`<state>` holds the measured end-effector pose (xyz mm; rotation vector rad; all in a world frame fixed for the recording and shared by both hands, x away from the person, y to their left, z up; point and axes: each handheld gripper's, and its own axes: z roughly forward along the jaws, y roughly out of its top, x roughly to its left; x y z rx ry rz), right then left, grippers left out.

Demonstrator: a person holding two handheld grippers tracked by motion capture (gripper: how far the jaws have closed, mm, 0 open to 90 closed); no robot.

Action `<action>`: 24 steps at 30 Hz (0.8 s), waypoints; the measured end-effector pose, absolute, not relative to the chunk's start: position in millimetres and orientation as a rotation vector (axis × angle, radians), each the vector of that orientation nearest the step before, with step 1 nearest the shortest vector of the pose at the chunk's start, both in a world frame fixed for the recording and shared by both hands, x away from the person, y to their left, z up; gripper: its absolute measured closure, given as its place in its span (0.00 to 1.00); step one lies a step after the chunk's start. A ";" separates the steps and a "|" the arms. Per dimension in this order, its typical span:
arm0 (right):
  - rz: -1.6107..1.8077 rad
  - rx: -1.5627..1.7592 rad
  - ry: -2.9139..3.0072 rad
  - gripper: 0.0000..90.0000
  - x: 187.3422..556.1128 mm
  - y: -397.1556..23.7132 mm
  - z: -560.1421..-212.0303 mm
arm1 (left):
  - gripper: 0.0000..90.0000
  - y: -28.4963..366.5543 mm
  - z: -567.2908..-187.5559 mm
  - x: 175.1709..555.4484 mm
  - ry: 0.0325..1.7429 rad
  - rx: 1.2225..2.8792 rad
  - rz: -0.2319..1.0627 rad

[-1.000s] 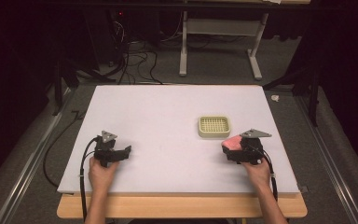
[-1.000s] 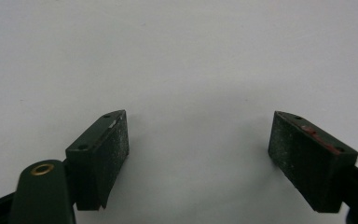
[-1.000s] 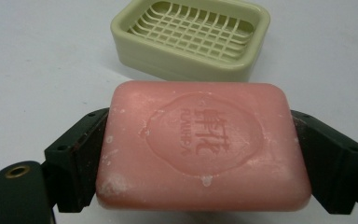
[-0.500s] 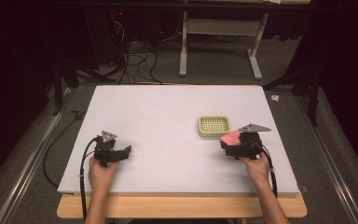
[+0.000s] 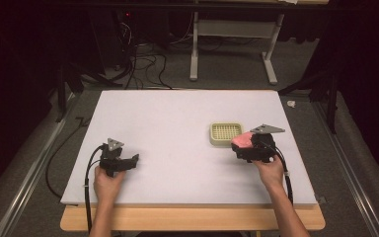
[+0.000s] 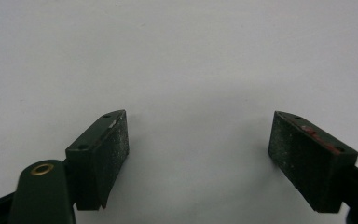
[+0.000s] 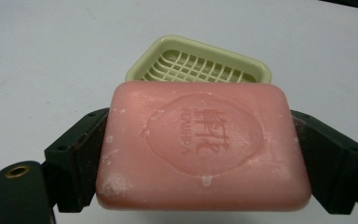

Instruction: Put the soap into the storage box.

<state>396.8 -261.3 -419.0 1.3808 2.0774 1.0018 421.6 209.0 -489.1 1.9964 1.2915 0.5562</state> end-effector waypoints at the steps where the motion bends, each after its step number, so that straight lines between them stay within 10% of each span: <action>1: 1.002 1.381 2.077 0.15 396.8 -261.3 -419.0 | 0.23 209.0 -489.1 421.6 1.292 1.996 0.556; 24: 1.015 1.381 2.080 0.15 419.2 -249.1 -409.4 | 0.23 208.9 -489.1 421.5 1.291 1.996 0.557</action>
